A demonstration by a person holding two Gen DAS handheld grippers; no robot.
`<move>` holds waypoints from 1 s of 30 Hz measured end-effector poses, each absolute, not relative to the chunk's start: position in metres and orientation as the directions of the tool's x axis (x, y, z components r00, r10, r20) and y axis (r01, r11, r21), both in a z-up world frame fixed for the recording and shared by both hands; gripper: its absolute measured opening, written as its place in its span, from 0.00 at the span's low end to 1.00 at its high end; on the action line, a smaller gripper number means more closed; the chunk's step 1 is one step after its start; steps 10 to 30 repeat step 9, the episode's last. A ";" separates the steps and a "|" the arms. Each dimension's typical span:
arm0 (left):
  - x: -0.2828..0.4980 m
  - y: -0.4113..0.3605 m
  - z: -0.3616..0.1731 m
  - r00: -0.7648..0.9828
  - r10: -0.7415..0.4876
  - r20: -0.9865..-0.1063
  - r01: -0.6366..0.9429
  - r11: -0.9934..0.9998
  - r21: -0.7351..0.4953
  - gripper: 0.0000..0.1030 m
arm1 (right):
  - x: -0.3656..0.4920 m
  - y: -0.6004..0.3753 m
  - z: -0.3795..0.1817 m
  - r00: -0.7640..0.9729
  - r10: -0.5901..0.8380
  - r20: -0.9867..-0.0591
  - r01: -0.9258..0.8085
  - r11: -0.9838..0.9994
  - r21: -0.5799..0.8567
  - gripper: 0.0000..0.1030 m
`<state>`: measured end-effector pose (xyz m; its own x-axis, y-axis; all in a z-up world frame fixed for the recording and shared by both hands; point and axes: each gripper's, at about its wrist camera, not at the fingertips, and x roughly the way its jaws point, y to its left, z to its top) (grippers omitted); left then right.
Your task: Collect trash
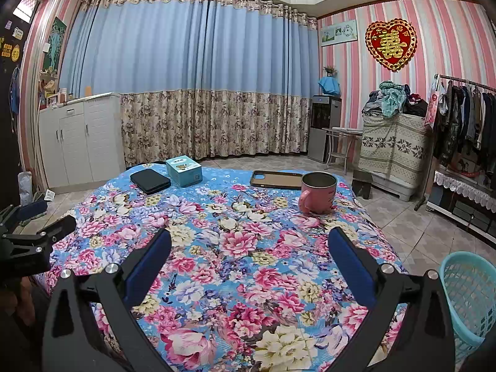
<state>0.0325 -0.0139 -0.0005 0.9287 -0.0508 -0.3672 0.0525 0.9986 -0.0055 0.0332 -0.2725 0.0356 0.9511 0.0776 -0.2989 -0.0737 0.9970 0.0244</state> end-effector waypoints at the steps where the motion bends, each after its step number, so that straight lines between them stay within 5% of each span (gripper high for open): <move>1: 0.032 -0.014 -0.001 0.929 -0.051 -0.368 0.052 0.999 -0.005 0.95 | 0.034 -0.271 0.036 0.951 0.079 -0.299 -0.075 0.997 0.024 0.96; 30: 0.031 -0.016 0.000 0.930 -0.050 -0.365 0.051 0.999 -0.006 0.95 | 0.032 -0.272 0.037 0.950 0.080 -0.300 -0.077 0.997 0.021 0.96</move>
